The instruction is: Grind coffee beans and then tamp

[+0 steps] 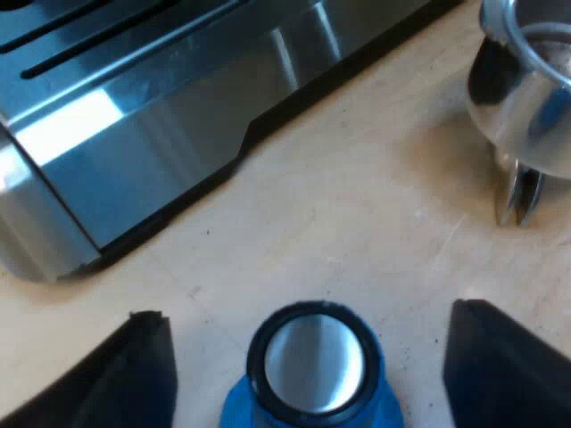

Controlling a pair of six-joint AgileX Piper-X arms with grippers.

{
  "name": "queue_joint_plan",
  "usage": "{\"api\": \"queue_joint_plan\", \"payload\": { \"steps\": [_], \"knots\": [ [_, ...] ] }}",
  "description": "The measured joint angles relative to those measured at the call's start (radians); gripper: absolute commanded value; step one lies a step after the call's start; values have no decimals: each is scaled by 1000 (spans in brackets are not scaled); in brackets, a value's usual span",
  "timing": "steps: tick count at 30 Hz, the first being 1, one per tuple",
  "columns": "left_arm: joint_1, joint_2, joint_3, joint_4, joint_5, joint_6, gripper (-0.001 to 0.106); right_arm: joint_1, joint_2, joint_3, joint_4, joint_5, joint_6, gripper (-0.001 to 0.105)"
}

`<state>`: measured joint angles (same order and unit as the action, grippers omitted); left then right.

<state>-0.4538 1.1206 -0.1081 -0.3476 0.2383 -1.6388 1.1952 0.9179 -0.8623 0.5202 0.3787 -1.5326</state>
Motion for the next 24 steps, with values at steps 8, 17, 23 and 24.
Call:
{"api": "queue_joint_plan", "payload": {
  "steps": [8, 17, 23, 24],
  "knots": [
    [0, 0, 0, 0, 0, 0, 26, 0, 0, 0, 0, 0, 0, 55],
    [0, -91, 0, 11, 0, 0, 22, 0, 0, 0, 0, 0, 0, 55],
    [0, -245, 0, 100, 0, 0, 22, 0, 0, 0, 0, 0, 0, 55],
    [0, -262, 0, 106, 0, 0, 22, 0, 0, 0, 0, 0, 0, 55]
  ]
}}
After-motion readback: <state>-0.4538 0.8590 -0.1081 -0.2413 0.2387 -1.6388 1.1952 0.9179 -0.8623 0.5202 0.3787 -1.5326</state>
